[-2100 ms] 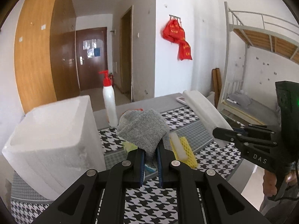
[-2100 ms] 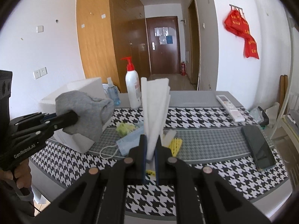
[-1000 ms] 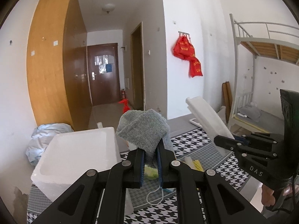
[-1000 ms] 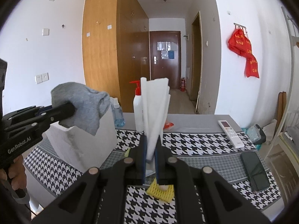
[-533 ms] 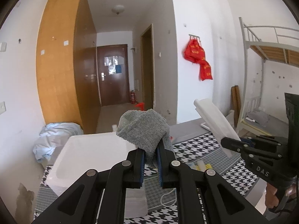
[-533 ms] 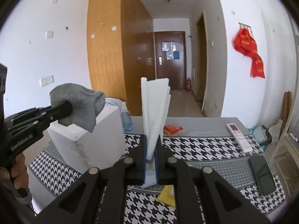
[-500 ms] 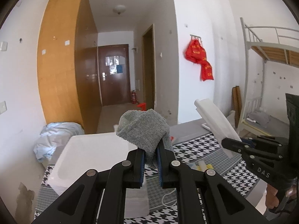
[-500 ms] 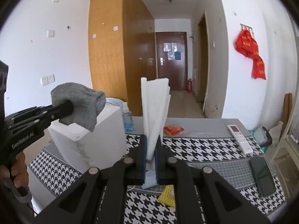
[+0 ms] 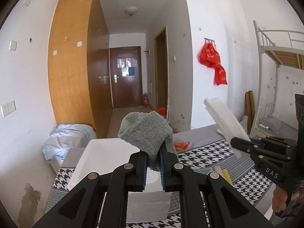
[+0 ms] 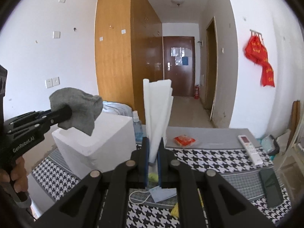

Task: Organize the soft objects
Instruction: 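Carry the sock and paper towel over the white foam box with both grippers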

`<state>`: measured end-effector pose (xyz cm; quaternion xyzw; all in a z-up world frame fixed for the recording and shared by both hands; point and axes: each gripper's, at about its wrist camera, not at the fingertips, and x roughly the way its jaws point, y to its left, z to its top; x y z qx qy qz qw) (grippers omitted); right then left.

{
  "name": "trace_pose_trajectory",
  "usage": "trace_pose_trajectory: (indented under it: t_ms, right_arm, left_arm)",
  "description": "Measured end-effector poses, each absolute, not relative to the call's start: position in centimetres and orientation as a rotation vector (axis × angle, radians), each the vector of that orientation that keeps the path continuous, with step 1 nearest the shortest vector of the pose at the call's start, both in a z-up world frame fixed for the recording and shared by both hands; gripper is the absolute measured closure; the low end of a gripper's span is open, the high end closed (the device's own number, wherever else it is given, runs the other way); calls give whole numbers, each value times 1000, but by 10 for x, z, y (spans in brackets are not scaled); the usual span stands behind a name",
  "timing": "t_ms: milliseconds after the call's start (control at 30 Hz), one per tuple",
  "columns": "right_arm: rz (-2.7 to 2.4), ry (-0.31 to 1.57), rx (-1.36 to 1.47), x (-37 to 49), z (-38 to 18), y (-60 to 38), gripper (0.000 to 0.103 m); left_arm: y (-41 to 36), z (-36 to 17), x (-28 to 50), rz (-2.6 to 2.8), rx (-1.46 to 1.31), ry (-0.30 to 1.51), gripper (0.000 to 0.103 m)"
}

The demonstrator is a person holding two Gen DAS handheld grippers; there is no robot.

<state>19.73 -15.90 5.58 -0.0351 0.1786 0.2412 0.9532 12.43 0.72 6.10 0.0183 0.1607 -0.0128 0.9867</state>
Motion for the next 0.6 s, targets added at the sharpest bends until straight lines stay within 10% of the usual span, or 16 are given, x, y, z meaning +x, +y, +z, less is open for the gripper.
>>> trace_pose_trajectory:
  t_ms: [600]
  right_arm:
    - [596, 355, -94, 199, 66, -123, 93]
  left_arm:
    - [40, 65, 133, 94, 16, 343, 91]
